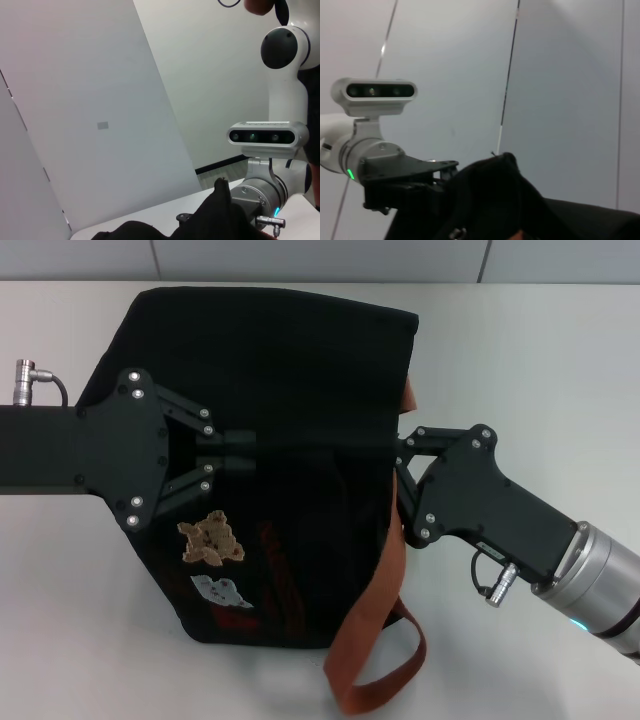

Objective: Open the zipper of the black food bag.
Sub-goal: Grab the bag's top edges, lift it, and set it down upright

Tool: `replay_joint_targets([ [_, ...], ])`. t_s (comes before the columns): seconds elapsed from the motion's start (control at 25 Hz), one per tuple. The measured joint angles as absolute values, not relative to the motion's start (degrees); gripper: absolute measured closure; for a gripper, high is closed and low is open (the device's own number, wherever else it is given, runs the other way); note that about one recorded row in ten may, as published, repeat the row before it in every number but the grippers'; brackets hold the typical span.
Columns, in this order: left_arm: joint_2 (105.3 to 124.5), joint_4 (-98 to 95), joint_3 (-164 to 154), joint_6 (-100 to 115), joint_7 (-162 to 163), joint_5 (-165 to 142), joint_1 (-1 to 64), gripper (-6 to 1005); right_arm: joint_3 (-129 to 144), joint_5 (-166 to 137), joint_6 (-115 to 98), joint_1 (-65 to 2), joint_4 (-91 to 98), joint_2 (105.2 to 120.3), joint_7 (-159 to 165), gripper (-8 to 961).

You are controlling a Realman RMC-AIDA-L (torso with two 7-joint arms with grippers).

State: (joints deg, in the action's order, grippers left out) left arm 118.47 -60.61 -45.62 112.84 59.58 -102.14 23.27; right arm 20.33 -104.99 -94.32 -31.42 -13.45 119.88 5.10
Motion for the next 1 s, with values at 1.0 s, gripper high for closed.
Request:
replay_joint_targets([
  [1.0, 118.37, -60.56, -45.41, 112.44, 59.65, -102.47, 23.81, 907, 18.82, -113.4, -105.59, -31.02, 5.16, 119.36, 50.66, 733],
])
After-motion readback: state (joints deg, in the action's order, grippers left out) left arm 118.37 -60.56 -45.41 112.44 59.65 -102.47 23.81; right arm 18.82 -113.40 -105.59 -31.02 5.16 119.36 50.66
